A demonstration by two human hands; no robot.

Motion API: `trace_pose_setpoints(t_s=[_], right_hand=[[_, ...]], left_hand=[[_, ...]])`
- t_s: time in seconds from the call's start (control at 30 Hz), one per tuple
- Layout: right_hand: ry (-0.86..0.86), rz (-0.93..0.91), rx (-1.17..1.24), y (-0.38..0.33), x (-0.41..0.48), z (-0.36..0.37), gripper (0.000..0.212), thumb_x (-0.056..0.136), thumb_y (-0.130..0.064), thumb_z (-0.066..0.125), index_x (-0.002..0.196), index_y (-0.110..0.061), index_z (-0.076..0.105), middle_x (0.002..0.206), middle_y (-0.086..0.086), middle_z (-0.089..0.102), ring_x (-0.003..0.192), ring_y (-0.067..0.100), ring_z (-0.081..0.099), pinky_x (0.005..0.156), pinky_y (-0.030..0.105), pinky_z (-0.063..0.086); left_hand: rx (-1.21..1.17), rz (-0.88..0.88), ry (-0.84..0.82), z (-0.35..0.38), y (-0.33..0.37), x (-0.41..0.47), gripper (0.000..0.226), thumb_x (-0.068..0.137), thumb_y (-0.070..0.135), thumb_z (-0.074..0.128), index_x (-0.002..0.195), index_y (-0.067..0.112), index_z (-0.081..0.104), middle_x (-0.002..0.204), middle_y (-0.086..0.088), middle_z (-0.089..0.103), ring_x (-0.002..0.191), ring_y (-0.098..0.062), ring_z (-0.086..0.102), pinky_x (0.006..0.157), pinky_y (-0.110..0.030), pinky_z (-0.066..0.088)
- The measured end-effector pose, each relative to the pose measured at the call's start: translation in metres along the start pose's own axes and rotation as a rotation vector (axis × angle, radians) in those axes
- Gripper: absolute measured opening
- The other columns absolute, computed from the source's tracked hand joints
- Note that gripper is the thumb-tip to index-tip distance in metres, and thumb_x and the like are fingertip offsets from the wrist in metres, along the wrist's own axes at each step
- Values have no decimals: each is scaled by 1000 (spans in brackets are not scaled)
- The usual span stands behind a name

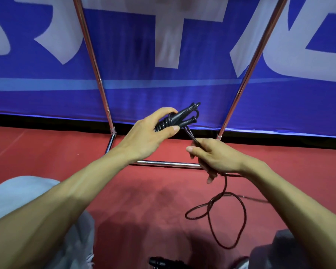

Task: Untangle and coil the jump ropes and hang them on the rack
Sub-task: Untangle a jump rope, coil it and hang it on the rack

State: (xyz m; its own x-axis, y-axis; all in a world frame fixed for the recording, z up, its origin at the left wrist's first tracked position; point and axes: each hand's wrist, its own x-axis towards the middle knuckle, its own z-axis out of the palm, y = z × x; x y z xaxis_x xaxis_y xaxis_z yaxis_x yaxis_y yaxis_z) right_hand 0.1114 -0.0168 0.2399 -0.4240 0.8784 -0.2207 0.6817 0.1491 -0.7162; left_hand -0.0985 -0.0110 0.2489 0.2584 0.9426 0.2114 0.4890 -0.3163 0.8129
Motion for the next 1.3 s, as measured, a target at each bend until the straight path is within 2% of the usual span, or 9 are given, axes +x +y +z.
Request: trace_pose_setpoints(t_s=[0.07, 0.2, 0.37, 0.5, 0.6, 0.87, 1.0, 1.1, 1.3], right_hand=[[40, -36, -93, -4, -1, 3, 26, 99, -33, 48, 90, -8, 47, 54, -2, 49, 45, 17, 51, 49, 32, 48], [84, -140, -488, -5, -6, 7, 23, 98, -35, 47, 94, -12, 46, 76, 4, 58, 70, 29, 56, 67, 40, 44], [155, -255, -796, -17, -17, 2, 24, 100, -39, 39, 86, -20, 35, 87, 4, 53, 82, 36, 58, 62, 38, 39], [321, -467, -898, -21, -21, -10, 24, 95, -42, 51, 99, -22, 62, 91, -4, 59, 77, 26, 61, 50, 33, 35], [420, -452, -849, -20, -21, -17, 19, 82, -45, 66, 85, -27, 71, 76, -9, 52, 65, 20, 57, 44, 24, 23], [416, -156, -299, -6, -16, -32, 52, 49, -74, 64, 65, -25, 72, 50, -2, 53, 51, 14, 41, 52, 29, 34], [300, -154, -130, -3, -8, -26, 42, 55, -58, 74, 60, -17, 71, 46, -4, 53, 46, 6, 40, 49, 20, 34], [255, -143, -103, -1, -4, -22, 39, 54, -54, 76, 52, -17, 64, 43, -7, 50, 43, 5, 39, 46, 12, 30], [258, -158, 15, 3, -1, -19, 35, 75, -36, 77, 63, -4, 67, 49, -2, 50, 47, 5, 38, 51, 17, 33]], left_hand=[[34, -17, 3, 0, -3, 1, 28, 92, 38, 63, 118, 42, 53, 85, 5, 68, 84, -25, 59, 72, -22, 41], [174, -7, -17, 3, -8, 1, 29, 91, 36, 64, 117, 36, 52, 67, 9, 53, 60, -10, 46, 60, -24, 36], [303, -9, -90, 8, -15, 3, 30, 88, 38, 67, 113, 35, 50, 77, 5, 54, 70, -14, 48, 65, -31, 36], [304, -5, -204, 13, -15, 1, 29, 85, 35, 72, 107, 34, 53, 76, 5, 58, 62, -13, 48, 60, -29, 39], [291, -3, -335, 16, -14, 1, 33, 81, 32, 76, 108, 37, 57, 72, 7, 58, 62, -11, 49, 63, -28, 42], [-14, -22, -516, 18, -10, -2, 38, 80, 16, 79, 104, 40, 62, 76, -10, 59, 59, -15, 57, 58, -23, 47], [-52, -18, -534, 16, -10, -2, 38, 74, 21, 82, 99, 42, 63, 76, -9, 57, 62, -17, 54, 62, -36, 50], [25, -20, -549, 18, -7, -6, 33, 73, 32, 84, 95, 43, 62, 71, 0, 56, 61, -11, 49, 62, -30, 43], [106, -20, -274, 24, 1, -10, 34, 58, 62, 81, 79, 38, 70, 60, 7, 47, 57, -8, 39, 55, -24, 31]])
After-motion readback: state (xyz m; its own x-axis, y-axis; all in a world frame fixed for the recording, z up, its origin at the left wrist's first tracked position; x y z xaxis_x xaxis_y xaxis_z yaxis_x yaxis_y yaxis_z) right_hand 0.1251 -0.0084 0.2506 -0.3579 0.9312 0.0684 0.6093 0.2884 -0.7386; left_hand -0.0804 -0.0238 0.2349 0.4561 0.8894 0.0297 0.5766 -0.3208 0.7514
